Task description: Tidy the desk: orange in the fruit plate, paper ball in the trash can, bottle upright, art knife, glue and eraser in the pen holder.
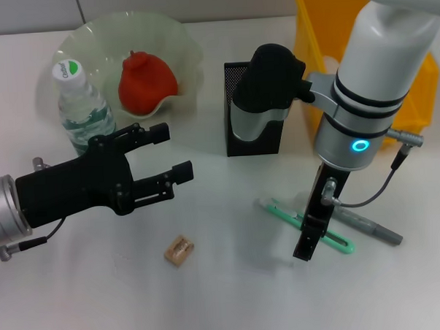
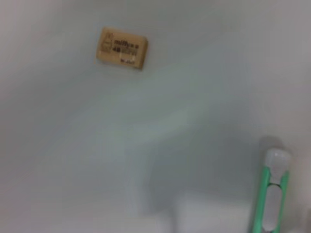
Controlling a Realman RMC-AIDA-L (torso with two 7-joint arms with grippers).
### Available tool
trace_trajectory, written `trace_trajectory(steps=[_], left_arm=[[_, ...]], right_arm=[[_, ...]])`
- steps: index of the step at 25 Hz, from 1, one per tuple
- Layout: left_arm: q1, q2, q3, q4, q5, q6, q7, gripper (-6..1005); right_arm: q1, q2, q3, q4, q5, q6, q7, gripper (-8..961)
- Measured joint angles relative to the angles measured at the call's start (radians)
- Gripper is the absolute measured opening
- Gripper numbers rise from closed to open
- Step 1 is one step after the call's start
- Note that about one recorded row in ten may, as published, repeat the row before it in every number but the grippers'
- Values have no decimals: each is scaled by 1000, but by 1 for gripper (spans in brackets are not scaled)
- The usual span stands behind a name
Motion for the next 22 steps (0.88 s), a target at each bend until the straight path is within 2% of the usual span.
trace_trajectory(steps=[22], left_arm=[[-2, -2, 1, 0, -2, -6, 26, 786]], right_arm=[[-2, 0, -2, 18, 4, 44, 0, 812]])
